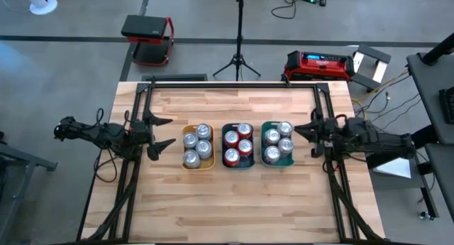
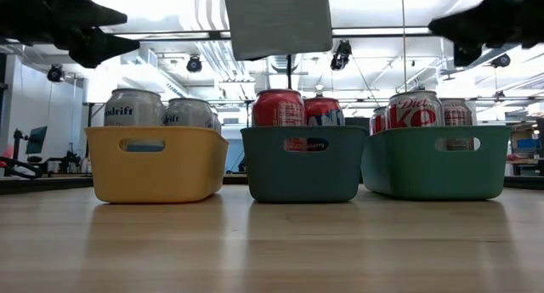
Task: Sort soda cans
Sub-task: Return to Home Position
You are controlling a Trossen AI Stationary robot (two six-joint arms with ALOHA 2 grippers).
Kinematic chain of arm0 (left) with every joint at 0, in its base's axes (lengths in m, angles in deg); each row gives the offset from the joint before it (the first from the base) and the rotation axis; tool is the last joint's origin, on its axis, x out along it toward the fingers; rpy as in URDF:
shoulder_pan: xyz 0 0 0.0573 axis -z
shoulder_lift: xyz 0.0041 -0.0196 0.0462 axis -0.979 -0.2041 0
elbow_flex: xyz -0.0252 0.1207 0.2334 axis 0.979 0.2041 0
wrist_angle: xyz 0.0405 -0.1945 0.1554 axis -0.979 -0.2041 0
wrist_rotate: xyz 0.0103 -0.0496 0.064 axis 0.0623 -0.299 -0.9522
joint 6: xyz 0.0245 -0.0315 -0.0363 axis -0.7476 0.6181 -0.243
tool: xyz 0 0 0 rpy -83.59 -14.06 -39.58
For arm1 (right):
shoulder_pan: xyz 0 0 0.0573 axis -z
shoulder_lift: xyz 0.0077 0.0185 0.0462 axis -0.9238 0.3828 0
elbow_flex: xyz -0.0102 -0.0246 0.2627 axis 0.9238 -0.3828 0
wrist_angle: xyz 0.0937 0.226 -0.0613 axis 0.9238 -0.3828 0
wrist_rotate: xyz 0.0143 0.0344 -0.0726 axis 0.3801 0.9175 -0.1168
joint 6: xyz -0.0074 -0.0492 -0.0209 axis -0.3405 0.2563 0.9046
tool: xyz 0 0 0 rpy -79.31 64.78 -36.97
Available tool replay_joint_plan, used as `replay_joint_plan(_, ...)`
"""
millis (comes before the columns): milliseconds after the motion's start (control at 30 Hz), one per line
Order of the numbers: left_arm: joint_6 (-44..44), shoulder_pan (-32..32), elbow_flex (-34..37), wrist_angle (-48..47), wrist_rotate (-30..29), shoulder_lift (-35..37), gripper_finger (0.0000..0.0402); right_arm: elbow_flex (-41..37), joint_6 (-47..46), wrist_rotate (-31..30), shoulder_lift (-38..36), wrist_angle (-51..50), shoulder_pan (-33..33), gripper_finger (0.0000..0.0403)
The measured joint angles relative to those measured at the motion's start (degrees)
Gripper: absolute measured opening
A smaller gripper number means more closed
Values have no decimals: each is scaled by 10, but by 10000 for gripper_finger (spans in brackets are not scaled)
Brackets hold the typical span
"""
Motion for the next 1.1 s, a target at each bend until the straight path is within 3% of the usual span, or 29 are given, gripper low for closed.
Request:
replay_joint_plan(200,10,0,0,-1,4,-6,366,-70,10,7,-9,77,0,28)
replay_joint_plan(333,9,-1,0,-2,37,-2,366,-111,-4,5,-12,106,0,28)
replay_joint_plan(567,-4,-29,8,0,58,9,366,-116,-68,6,-5,57,1,29)
replay_joint_plan(800,-11,-89,49,47,168,21,366,-116,-40,7,-1,54,0,29)
replay_joint_plan(1000,-16,-110,119,89,133,49,366,-116,-44,6,-2,54,0,28)
replay_joint_plan(1100,-4,-110,134,92,160,72,365,-116,-50,6,-2,54,0,28)
